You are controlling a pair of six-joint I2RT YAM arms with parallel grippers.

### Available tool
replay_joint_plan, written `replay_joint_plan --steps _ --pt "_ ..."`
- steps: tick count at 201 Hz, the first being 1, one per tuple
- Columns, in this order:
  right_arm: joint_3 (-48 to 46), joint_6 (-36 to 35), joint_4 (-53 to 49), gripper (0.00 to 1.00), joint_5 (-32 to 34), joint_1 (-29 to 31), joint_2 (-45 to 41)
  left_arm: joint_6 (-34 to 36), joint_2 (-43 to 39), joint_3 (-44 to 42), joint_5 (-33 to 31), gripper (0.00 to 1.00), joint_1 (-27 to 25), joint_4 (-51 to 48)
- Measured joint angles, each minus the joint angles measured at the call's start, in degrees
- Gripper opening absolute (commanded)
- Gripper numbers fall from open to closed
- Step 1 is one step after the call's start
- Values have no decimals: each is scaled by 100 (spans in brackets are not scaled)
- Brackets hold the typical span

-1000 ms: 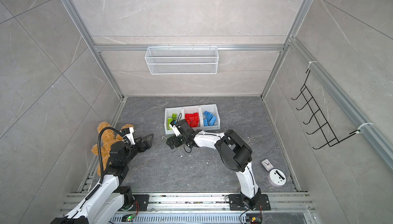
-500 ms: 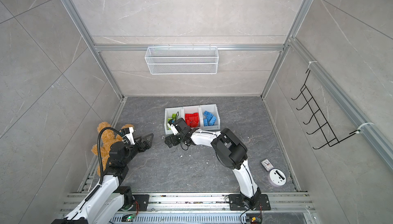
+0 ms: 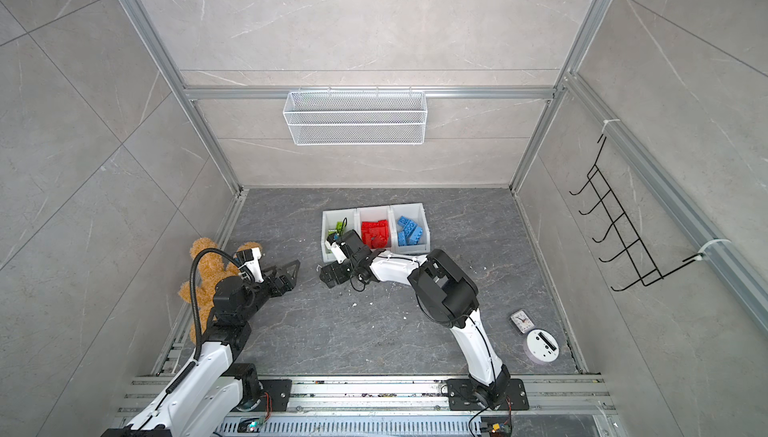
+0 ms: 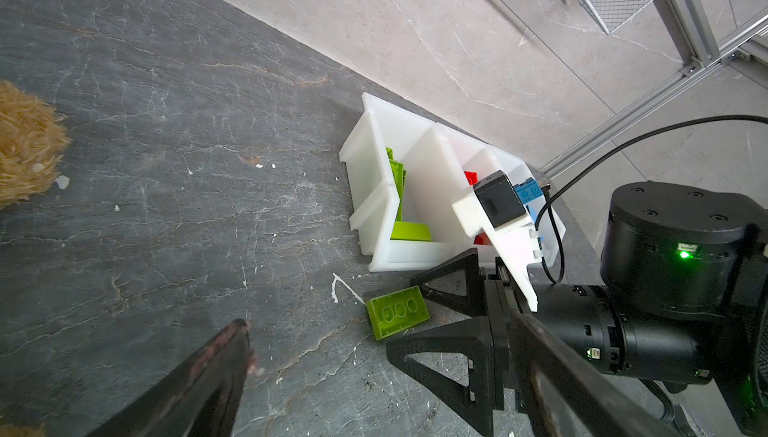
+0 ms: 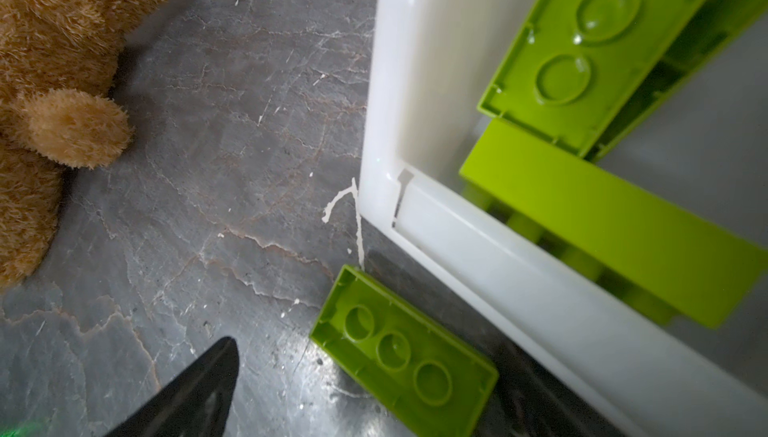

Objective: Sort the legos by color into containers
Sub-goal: 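Return the right gripper to the last flat green brick on the table, then grasp the last flat green brick with the right gripper and lift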

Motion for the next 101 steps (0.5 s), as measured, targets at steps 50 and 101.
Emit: replay_joint_plan --steps 50,101 --pt "-459 -70 136 95 -175 343 -273 0 -22 0 -11 100 0 -2" --pt "-1150 -57 59 86 350 693 -826 -2 -85 0 -177 100 0 -37"
